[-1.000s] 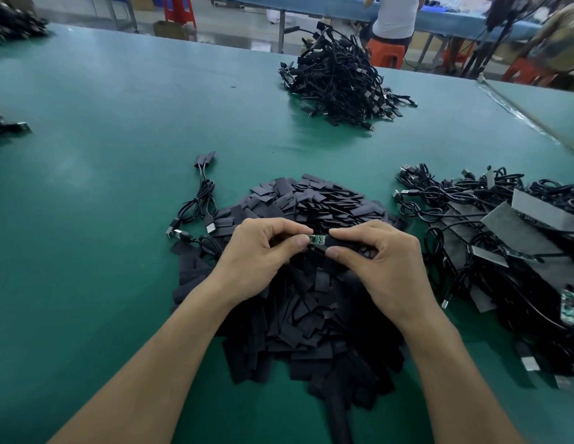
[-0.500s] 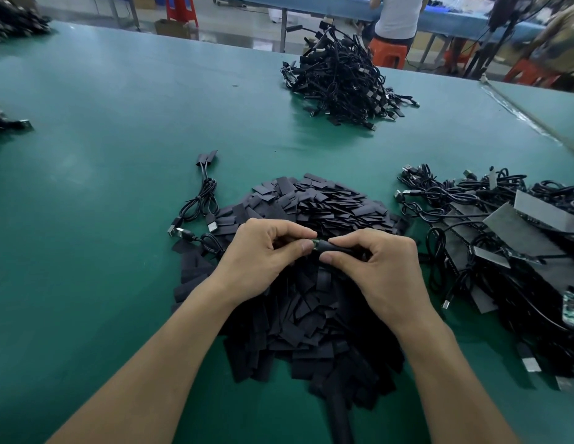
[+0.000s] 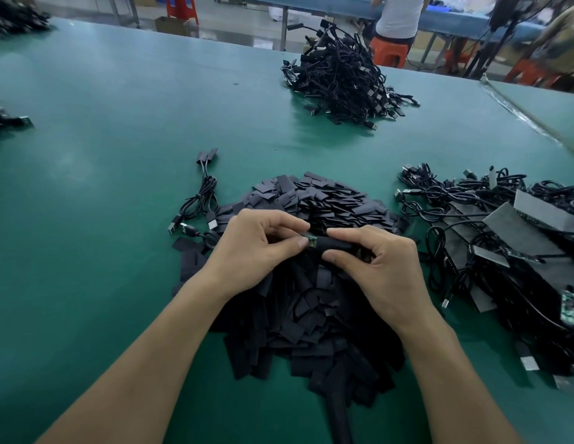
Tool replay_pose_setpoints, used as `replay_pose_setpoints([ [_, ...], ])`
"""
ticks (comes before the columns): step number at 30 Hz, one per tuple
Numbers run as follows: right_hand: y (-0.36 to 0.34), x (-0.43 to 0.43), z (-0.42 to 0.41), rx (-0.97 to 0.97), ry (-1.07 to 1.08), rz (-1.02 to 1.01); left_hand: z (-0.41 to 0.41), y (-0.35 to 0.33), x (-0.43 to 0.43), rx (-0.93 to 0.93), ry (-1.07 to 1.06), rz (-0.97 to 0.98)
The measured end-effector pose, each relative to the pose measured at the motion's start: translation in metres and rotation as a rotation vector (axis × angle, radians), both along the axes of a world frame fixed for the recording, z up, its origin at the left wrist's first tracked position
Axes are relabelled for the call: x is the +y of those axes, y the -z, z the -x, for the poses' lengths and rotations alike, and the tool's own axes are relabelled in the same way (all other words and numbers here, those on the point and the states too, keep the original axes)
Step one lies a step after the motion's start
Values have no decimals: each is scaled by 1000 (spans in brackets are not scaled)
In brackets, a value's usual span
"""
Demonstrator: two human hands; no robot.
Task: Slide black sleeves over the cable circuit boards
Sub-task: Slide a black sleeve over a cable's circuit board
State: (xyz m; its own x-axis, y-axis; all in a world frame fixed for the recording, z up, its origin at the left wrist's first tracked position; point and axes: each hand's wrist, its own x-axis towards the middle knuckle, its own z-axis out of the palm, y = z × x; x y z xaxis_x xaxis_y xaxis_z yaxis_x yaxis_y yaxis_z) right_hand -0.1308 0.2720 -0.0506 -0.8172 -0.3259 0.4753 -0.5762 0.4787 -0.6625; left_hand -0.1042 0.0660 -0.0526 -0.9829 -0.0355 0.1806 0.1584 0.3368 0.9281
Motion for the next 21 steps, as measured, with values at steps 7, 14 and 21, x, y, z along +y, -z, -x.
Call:
replay_pose_setpoints([
  [7, -2, 1, 2, 123, -7, -38, -1, -5, -2, -110, 77, -138],
  [14, -4, 0, 1, 150, -42, -100, -2, -7, -1, -143, 93, -136],
  [21, 0, 0, 1, 151, -35, -67, -3, -8, -2, -148, 115, -134],
])
